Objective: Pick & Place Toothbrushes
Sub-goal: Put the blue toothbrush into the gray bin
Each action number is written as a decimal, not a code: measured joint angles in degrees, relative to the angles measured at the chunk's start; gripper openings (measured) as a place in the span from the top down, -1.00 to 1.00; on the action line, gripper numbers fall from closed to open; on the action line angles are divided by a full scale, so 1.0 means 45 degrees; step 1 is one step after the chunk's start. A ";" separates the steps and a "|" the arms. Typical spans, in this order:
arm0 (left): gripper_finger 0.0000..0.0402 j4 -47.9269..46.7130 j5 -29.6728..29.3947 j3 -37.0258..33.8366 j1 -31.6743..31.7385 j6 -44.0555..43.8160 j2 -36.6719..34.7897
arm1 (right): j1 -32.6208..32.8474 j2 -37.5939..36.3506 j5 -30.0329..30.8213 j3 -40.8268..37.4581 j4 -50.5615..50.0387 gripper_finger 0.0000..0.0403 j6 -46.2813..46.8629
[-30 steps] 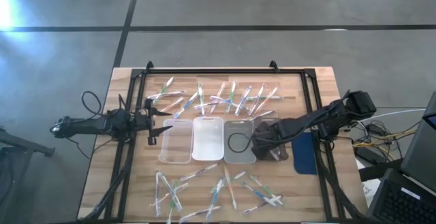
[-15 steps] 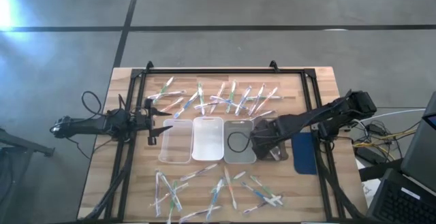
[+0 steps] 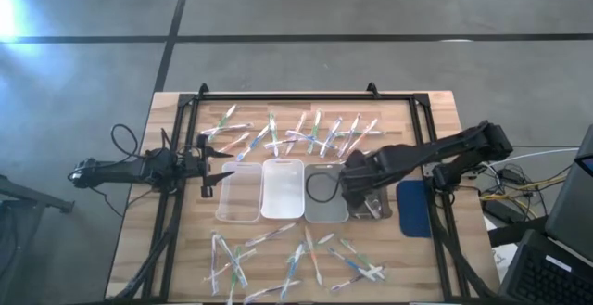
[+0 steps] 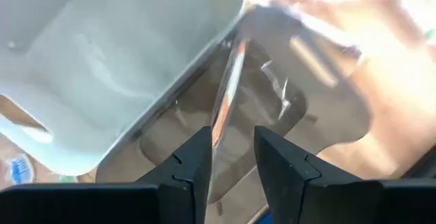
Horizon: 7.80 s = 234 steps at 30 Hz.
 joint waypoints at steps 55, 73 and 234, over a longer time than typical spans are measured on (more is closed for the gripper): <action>-0.15 0.0018 0.0000 0.0000 0.0000 0.0000 0.0000 | -0.4896 -0.3103 0.6582 0.0753 1.7070 0.96 -2.1805; -0.15 0.0018 0.0000 0.0000 0.0015 0.0002 -0.0004 | -0.3994 -0.2223 0.4895 0.0826 1.1276 0.96 -1.3139; -0.15 0.0024 0.0000 0.0000 0.0005 0.0005 0.0073 | 0.5087 0.3292 -0.1385 0.1836 0.4978 0.88 0.3947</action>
